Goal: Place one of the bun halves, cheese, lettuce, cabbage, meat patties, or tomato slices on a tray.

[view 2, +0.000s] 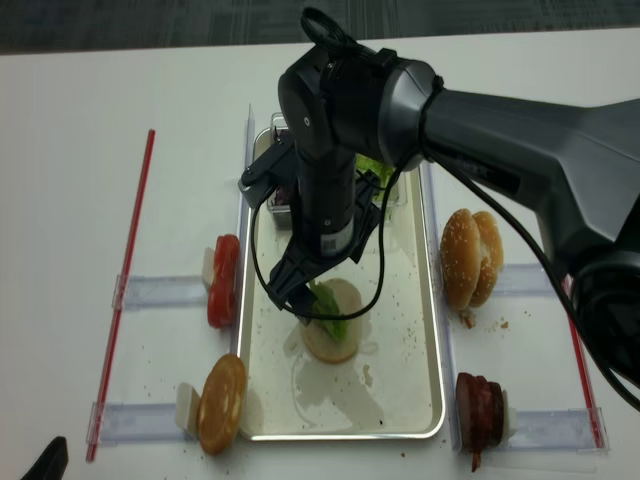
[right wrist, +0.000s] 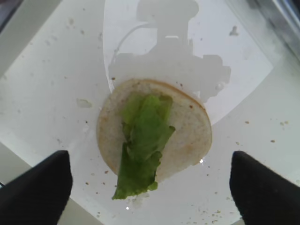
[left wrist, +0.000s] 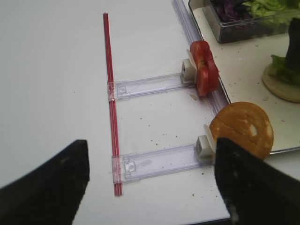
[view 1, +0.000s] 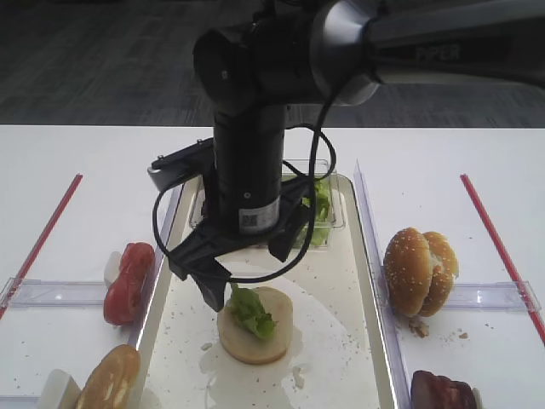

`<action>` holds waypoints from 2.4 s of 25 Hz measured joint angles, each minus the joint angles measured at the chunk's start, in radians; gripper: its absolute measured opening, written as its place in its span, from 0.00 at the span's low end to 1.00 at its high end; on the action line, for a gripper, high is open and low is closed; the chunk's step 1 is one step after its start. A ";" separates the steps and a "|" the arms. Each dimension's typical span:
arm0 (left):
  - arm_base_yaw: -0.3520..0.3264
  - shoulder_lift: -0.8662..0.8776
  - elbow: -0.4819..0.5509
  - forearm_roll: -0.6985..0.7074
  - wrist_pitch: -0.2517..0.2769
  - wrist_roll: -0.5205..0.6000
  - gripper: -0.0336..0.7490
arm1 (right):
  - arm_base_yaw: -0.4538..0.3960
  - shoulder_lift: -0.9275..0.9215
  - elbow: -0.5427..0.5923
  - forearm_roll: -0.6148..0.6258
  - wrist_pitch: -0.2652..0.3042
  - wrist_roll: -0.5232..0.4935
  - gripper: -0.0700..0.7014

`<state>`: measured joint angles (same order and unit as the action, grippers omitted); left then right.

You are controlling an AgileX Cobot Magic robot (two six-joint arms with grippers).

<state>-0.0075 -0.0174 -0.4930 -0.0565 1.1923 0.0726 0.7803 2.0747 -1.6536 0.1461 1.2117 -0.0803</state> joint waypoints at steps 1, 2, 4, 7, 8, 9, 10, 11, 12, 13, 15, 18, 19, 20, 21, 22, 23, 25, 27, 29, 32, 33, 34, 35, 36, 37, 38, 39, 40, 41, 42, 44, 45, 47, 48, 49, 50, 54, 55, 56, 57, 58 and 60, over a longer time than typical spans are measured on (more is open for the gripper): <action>0.000 0.000 0.000 0.000 0.000 0.000 0.69 | 0.000 0.000 -0.012 0.000 0.001 0.001 0.99; 0.000 0.000 0.000 0.000 0.000 0.000 0.69 | 0.000 0.000 -0.022 0.000 0.003 0.004 0.99; 0.000 0.000 0.000 0.000 0.000 0.000 0.69 | 0.000 0.000 -0.046 -0.002 0.004 0.005 0.99; 0.000 0.000 0.000 0.000 0.000 0.000 0.69 | 0.000 0.002 -0.081 -0.002 0.006 0.007 0.99; 0.000 0.000 0.000 0.000 0.000 0.000 0.69 | 0.000 0.002 -0.090 -0.002 0.006 0.007 0.99; 0.000 0.000 0.000 0.000 0.000 0.000 0.69 | 0.000 0.000 -0.094 -0.004 0.006 0.003 0.99; 0.000 0.000 0.000 0.000 0.000 0.000 0.69 | 0.000 -0.003 -0.095 -0.004 0.008 -0.005 0.99; 0.000 0.000 0.000 0.000 0.000 0.000 0.69 | 0.000 -0.009 -0.095 -0.006 0.008 -0.013 0.99; 0.000 0.000 0.000 0.000 0.000 0.000 0.69 | 0.000 -0.020 -0.095 -0.013 0.009 -0.018 0.99; 0.000 0.000 0.000 0.000 0.000 0.000 0.69 | 0.000 -0.032 -0.098 -0.021 0.011 -0.020 0.99; 0.000 0.000 0.000 0.000 0.000 0.000 0.69 | 0.000 -0.059 -0.102 -0.037 0.011 -0.020 0.99; 0.000 0.000 0.000 0.000 0.000 0.000 0.69 | 0.000 -0.089 -0.104 -0.062 0.013 -0.030 0.99; 0.000 0.000 0.000 0.000 0.000 0.000 0.69 | 0.000 -0.091 -0.104 -0.066 0.016 -0.033 0.99; 0.000 0.000 0.000 0.000 0.000 0.000 0.69 | 0.000 -0.091 -0.104 -0.068 0.016 -0.036 0.99; 0.000 0.000 0.000 0.000 0.000 0.000 0.69 | 0.000 -0.091 -0.104 -0.068 0.018 -0.037 0.99; 0.000 0.000 0.000 0.000 0.000 0.000 0.69 | 0.000 -0.091 -0.104 -0.068 0.018 -0.039 0.99; 0.000 0.000 0.000 0.000 0.000 0.000 0.69 | 0.000 -0.091 -0.104 -0.068 0.018 -0.039 0.99; 0.000 0.000 0.000 0.000 0.000 0.000 0.69 | 0.000 -0.091 -0.104 -0.070 0.018 -0.039 0.99; 0.000 0.000 0.000 0.000 0.000 0.000 0.69 | 0.000 -0.091 -0.104 -0.080 0.018 -0.039 0.99; 0.000 0.000 0.000 0.000 0.000 0.000 0.69 | 0.000 -0.091 -0.104 -0.089 0.018 -0.039 0.99; 0.000 0.000 0.000 0.000 0.000 0.000 0.69 | 0.000 -0.091 -0.104 -0.121 0.018 -0.039 0.99; 0.000 0.000 0.000 0.000 0.000 0.000 0.69 | -0.002 -0.091 -0.104 -0.125 0.018 -0.039 0.99; 0.000 0.000 0.000 0.000 0.000 0.000 0.69 | -0.008 -0.091 -0.104 -0.127 0.018 -0.039 0.99; 0.000 0.000 0.000 0.000 0.000 0.000 0.69 | -0.019 -0.091 -0.104 -0.127 0.018 -0.039 0.99; 0.000 0.000 0.000 0.000 0.000 0.000 0.69 | -0.034 -0.091 -0.104 -0.127 0.018 -0.037 0.99; 0.000 0.000 0.000 0.000 0.000 0.000 0.69 | -0.052 -0.091 -0.104 -0.127 0.018 -0.037 0.99; 0.000 0.000 0.000 0.000 0.000 0.000 0.69 | -0.069 -0.091 -0.104 -0.127 0.018 -0.037 0.99; 0.000 0.000 0.000 0.000 0.000 0.000 0.69 | -0.092 -0.091 -0.104 -0.131 0.018 -0.037 0.99; 0.000 0.000 0.000 0.000 0.000 0.000 0.69 | -0.115 -0.091 -0.104 -0.131 0.018 -0.037 0.99; 0.000 0.000 0.000 0.000 0.000 0.000 0.69 | -0.139 -0.091 -0.104 -0.131 0.018 -0.037 0.99; 0.000 0.000 0.000 0.000 0.000 0.000 0.69 | -0.159 -0.091 -0.104 -0.132 0.018 -0.037 0.99; 0.000 0.000 0.000 0.000 0.000 0.000 0.69 | -0.211 -0.091 -0.104 -0.133 0.018 -0.037 0.99; 0.000 0.000 0.000 0.000 0.000 0.000 0.69 | -0.235 -0.091 -0.104 -0.133 0.018 -0.037 0.99; 0.000 0.000 0.000 0.000 0.000 0.000 0.69 | -0.294 -0.091 -0.104 -0.133 0.018 -0.037 0.99; 0.000 0.000 0.000 0.000 0.000 0.000 0.69 | -0.325 -0.091 -0.104 -0.133 0.018 -0.037 0.99; 0.000 0.000 0.000 0.000 0.000 0.000 0.69 | -0.351 -0.091 -0.104 -0.133 0.018 -0.037 0.99; 0.000 0.000 0.000 0.000 0.000 0.000 0.69 | -0.382 -0.091 -0.104 -0.133 0.018 -0.037 0.99; 0.000 0.000 0.000 0.000 0.000 0.000 0.69 | -0.506 -0.091 -0.104 -0.135 0.018 -0.025 0.99; 0.000 0.000 0.000 0.000 0.000 0.000 0.69 | -0.538 -0.091 -0.104 -0.135 0.018 -0.023 0.99; 0.000 0.000 0.000 0.000 0.000 0.000 0.69 | -0.565 -0.091 -0.104 -0.135 0.018 -0.021 0.99; 0.000 0.000 0.000 0.000 0.000 0.000 0.69 | -0.597 -0.091 -0.104 -0.135 0.018 -0.021 0.99; 0.000 0.000 0.000 0.000 0.000 0.000 0.69 | -0.627 -0.091 -0.104 -0.137 0.018 -0.019 0.99; 0.000 0.000 0.000 0.000 0.000 0.000 0.69 | -0.679 -0.091 -0.104 -0.140 0.018 -0.019 0.99</action>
<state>-0.0075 -0.0174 -0.4930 -0.0565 1.1923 0.0726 0.1018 1.9837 -1.7575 0.0065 1.2294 -0.0996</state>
